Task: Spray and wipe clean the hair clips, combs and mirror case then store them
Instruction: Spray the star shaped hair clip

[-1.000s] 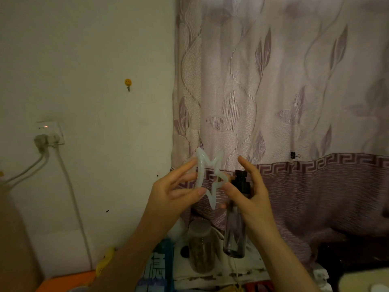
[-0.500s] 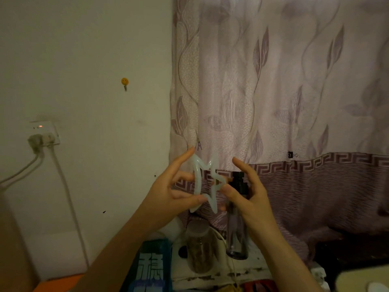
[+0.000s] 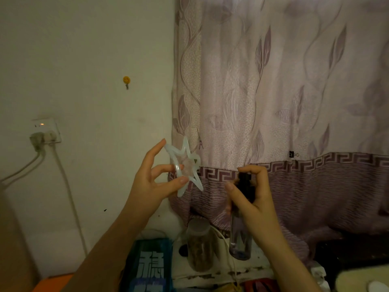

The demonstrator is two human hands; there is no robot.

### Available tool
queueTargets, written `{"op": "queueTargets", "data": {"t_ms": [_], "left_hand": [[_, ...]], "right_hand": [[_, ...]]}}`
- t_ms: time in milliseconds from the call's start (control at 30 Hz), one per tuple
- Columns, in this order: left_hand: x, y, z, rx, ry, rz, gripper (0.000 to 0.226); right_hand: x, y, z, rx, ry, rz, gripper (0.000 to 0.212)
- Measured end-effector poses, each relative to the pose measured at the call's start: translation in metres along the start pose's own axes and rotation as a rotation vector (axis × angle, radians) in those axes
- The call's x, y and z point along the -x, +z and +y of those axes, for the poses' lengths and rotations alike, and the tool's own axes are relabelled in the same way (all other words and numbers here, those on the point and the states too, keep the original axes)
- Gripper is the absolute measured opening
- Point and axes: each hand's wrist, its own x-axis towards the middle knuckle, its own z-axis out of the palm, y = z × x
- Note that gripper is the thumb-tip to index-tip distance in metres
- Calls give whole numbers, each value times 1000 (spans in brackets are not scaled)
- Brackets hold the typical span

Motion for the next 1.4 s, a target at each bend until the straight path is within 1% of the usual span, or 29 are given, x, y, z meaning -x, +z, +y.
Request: {"op": "queueTargets", "data": {"t_ms": [333,600,700,867,1000,1133,1267,1400], "left_hand": [[1,1,0,-25,15,11,84],[4,4,-1,6,-3,-9,84],[6,6,-1,8,-11,-14,83],[12,11,-3,-2,-33,-43,84],[21,17,-6,22,-62,-98,85],[27,21,-7,33,-70,-142,86],[32,25,-10,23,-79,-199,90],[36,27,-12,34,-62,-213,84]], "right_hand": [[1,3,3,115,-39,5,21],[3,0,3,97,-12,2,17],[4,0,0,42,30,-1,26],[4,0,-3,-59,100,-3,61],[5,0,-6,-26,111,30,80],[8,0,-7,-9,144,39,84],[12,-1,-8,-30,171,27,81],[14,-3,-8,-38,192,44,79]]}}
